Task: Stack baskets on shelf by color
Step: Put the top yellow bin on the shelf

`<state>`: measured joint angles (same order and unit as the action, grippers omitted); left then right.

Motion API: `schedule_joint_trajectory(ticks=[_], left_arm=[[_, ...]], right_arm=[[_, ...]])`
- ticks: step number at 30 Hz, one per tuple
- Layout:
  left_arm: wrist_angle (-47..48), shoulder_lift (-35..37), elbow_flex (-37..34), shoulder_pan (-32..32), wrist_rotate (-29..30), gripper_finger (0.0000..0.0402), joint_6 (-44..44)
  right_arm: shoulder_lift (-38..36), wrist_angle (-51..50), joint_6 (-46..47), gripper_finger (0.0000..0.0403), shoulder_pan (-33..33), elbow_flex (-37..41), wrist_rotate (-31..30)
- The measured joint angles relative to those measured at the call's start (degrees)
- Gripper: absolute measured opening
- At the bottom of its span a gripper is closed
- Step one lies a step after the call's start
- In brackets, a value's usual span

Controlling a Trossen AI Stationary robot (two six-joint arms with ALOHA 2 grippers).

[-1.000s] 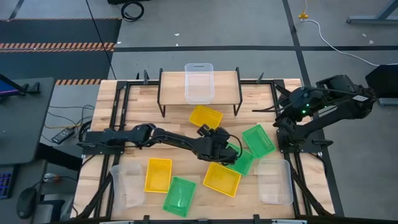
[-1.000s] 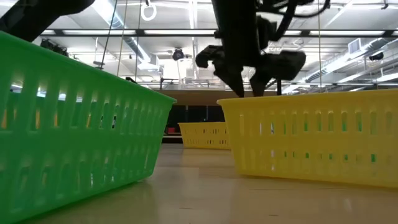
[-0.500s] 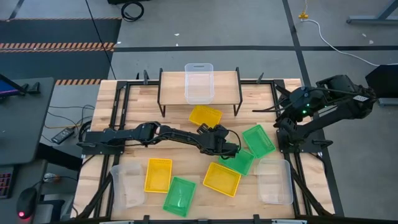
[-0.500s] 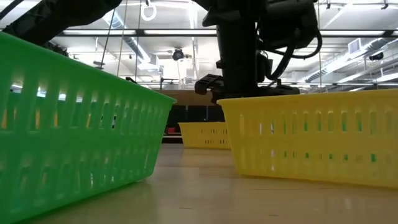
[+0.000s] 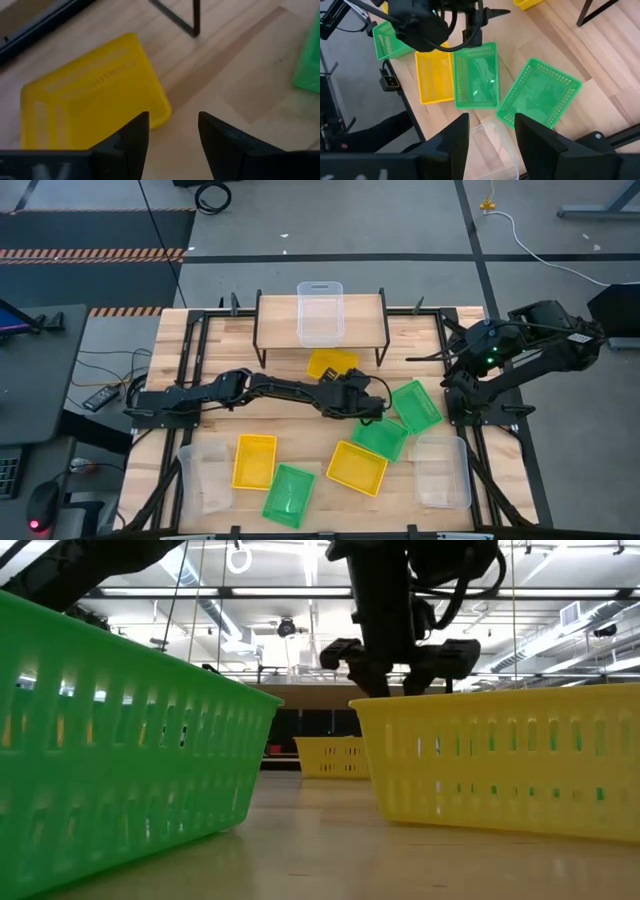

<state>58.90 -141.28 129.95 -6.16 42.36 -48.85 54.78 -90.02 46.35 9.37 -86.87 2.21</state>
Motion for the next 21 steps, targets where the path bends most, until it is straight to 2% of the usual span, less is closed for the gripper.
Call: schedule_joint_trajectory(ticks=[14, 21], left_arm=[[-3.9, -1.0, 0.0, 3.0, 1.1, 0.0178, 1.8], [-3.1, -2.3, -0.1, 4.1, -3.7, 0.0176, 3.1]], right_arm=[[0.0, 0.0, 0.0, 0.0164, 0.0, 0.0, 0.6], [0.0, 0.0, 0.0, 0.0164, 0.0, 0.0, 3.4]])
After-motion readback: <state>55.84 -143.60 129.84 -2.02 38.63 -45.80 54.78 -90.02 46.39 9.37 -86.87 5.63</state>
